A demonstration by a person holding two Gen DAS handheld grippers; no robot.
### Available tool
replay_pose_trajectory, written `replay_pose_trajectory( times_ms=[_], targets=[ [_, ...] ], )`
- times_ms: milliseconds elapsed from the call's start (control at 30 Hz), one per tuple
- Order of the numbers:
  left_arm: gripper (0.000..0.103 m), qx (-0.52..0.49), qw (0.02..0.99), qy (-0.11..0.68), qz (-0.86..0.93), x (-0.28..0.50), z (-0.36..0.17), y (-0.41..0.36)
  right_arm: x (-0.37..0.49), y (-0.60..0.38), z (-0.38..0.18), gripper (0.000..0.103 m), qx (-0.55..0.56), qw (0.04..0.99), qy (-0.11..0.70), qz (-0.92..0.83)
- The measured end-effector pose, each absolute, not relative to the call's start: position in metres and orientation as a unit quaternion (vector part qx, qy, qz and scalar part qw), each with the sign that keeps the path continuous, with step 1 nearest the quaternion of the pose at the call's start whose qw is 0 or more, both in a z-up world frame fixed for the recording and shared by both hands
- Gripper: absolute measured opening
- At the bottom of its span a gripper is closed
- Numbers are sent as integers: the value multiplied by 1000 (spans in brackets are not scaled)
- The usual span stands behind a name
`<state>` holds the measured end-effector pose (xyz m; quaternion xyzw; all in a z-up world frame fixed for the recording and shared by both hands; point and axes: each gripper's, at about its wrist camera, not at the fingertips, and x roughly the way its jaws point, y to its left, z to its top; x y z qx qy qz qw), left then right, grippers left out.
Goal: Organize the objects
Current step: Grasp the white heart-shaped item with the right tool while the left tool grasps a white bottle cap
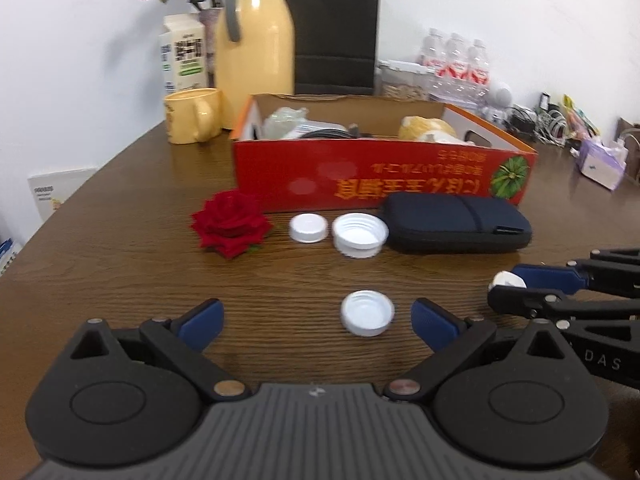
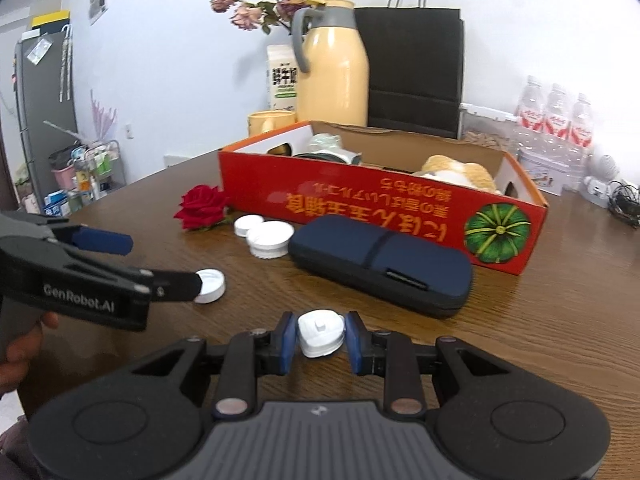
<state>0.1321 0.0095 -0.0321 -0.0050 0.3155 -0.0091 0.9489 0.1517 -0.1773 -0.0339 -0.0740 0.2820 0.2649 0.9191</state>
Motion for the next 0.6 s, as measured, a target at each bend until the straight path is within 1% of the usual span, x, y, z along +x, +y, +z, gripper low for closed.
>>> replay_pose_trajectory(
  times_ms=[67, 133, 200, 233, 300, 333, 467, 600],
  targets=[
    [94, 0, 948, 318, -16, 135, -33, 4, 153, -180, -34, 25, -71, 921, 280, 261],
    [93, 2, 947, 319, -21, 138, -34, 0, 153, -183, -33, 25, -69, 922, 279, 258],
    [84, 4, 946, 323, -23, 140, -35, -3, 154, -184, -33, 25, -68, 923, 278, 256],
    [81, 4, 945, 325, -25, 141, -36, -4, 155, -185, -33, 25, -67, 923, 278, 256],
    [70, 5, 943, 331, -29, 143, -38, -6, 155, -186, -34, 25, -65, 924, 277, 255],
    [67, 5, 942, 334, -32, 144, -38, -7, 155, -186, -34, 25, -65, 924, 277, 255],
    [30, 5, 942, 332, -51, 143, -38, -11, 156, -187, -34, 25, -63, 925, 277, 254],
    [29, 2, 942, 330, -63, 141, -37, -13, 157, -186, -34, 25, -63, 925, 277, 254]
  ],
)
